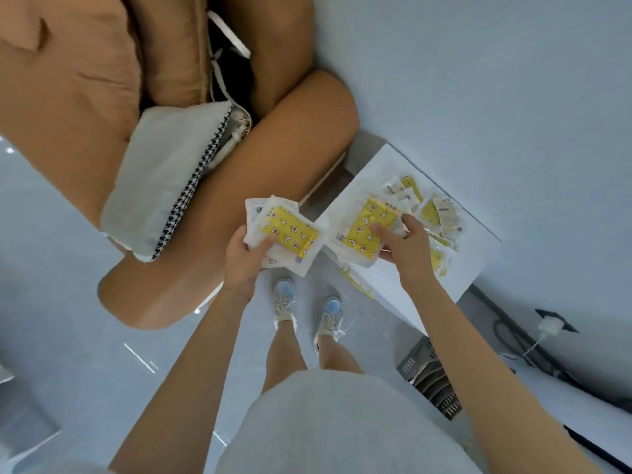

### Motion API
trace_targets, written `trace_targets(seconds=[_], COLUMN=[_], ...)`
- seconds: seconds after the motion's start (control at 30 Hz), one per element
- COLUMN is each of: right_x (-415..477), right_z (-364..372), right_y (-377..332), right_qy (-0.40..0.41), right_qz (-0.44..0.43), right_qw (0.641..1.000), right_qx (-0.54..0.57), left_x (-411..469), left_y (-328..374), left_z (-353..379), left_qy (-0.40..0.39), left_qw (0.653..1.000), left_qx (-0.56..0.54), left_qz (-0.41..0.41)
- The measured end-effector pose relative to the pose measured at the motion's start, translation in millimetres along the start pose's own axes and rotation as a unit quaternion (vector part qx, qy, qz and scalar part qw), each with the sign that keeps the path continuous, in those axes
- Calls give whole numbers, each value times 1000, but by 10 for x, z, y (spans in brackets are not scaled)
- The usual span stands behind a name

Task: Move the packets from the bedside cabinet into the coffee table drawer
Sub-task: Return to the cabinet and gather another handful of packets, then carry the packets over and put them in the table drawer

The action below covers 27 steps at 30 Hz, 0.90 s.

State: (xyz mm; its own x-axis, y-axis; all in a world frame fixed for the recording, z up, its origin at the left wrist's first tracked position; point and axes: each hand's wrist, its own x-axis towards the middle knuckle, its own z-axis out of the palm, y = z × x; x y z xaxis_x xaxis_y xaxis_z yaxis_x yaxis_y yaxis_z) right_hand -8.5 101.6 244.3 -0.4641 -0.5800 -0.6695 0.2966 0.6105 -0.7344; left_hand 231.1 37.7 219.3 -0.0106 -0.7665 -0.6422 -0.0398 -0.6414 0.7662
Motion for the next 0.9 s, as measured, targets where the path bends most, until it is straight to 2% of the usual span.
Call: trace_targets(seconds=[0.33,0.67,0.9], right_x=[-920,-2051,-2586], right_z=[1900,3875,4928], right_y=[24,640,884], right_qy=[-172,-281,-350], right_qz=[-54,-54,-40], right_qw=[975,940,910], right_qx=[-127,-186,-220], left_x=[-497,-1261,-1548], left_y=[-123,-545,-818], left_z=[-1915,-4208,-5166], left_qy=[148,282,354], left_qw=[972,932,893], left_qx=[-179,-229,-277], left_qz=[-26,-6,-10])
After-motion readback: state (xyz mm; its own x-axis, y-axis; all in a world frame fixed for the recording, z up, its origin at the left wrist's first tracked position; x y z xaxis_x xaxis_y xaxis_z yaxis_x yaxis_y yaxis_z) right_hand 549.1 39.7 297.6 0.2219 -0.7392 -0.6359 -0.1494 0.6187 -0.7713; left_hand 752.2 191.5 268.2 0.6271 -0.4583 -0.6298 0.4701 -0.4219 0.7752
